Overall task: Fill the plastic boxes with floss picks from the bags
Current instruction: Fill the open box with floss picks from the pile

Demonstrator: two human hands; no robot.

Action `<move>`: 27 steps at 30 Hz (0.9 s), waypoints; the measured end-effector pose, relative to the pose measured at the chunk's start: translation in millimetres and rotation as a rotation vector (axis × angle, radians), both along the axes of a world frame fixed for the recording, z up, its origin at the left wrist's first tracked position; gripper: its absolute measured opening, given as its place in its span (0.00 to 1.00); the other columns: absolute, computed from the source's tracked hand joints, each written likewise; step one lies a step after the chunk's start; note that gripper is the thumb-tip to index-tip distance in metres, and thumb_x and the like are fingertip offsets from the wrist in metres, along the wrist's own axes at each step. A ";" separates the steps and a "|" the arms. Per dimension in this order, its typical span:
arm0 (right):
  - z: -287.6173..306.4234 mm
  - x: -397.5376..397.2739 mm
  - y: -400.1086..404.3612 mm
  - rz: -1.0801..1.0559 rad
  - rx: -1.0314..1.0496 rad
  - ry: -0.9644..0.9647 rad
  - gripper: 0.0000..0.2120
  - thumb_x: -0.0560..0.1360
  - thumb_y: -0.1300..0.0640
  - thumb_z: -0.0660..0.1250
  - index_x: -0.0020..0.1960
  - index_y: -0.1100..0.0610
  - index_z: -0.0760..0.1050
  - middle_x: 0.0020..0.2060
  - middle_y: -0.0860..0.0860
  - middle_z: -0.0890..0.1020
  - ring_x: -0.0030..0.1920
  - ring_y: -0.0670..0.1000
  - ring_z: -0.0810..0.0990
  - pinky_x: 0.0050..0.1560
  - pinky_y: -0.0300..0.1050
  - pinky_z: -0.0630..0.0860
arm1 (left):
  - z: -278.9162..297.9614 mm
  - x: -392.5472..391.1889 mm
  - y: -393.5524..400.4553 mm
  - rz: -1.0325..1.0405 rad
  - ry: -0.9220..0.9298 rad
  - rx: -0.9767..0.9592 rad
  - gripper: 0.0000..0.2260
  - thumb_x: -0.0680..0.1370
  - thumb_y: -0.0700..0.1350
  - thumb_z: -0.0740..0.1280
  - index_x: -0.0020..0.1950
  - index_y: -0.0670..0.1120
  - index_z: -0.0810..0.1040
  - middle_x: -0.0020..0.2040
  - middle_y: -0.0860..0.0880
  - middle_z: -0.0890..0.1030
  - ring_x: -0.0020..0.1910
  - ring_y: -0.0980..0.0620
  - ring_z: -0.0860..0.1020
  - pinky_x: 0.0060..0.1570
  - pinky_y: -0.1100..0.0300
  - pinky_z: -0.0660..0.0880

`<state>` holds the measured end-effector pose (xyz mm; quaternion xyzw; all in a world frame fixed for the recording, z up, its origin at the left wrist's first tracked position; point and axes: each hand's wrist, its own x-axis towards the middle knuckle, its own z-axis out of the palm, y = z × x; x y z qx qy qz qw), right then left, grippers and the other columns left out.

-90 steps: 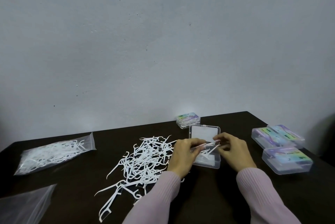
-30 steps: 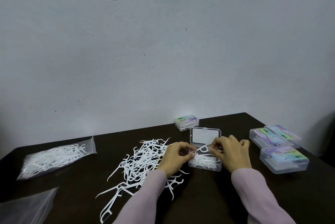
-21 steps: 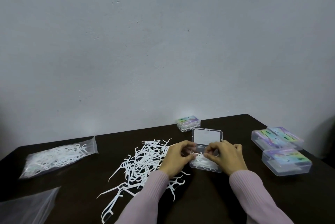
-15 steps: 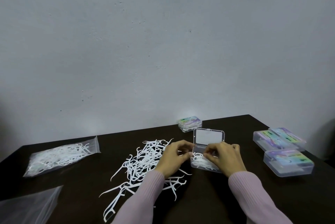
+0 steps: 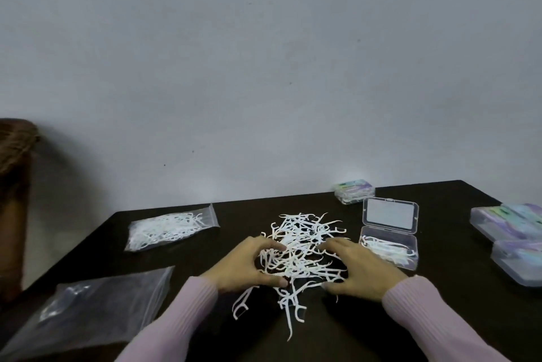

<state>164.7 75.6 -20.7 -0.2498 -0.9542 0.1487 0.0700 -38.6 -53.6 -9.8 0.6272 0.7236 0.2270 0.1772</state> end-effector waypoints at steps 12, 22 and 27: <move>-15.3 -19.7 -6.6 0.000 0.026 0.059 0.17 0.74 0.48 0.66 0.61 0.48 0.70 0.59 0.46 0.74 0.59 0.43 0.71 0.61 0.38 0.69 | -22.4 16.8 -19.8 0.060 0.074 -0.132 0.41 0.64 0.61 0.75 0.73 0.59 0.60 0.73 0.57 0.55 0.73 0.56 0.53 0.74 0.51 0.52; -4.5 -29.6 -8.0 -0.038 0.150 0.047 0.19 0.74 0.46 0.64 0.64 0.49 0.70 0.60 0.46 0.74 0.63 0.47 0.71 0.64 0.44 0.66 | -31.2 20.7 2.7 0.191 0.160 0.146 0.27 0.70 0.61 0.70 0.66 0.56 0.69 0.61 0.58 0.69 0.62 0.59 0.68 0.60 0.61 0.62; -5.2 -23.7 -2.9 -0.051 0.136 -0.085 0.28 0.75 0.44 0.64 0.71 0.52 0.62 0.65 0.48 0.68 0.65 0.49 0.69 0.65 0.46 0.67 | -24.8 9.7 -6.5 0.205 0.132 0.061 0.32 0.67 0.62 0.72 0.67 0.55 0.68 0.60 0.57 0.70 0.61 0.59 0.69 0.63 0.58 0.68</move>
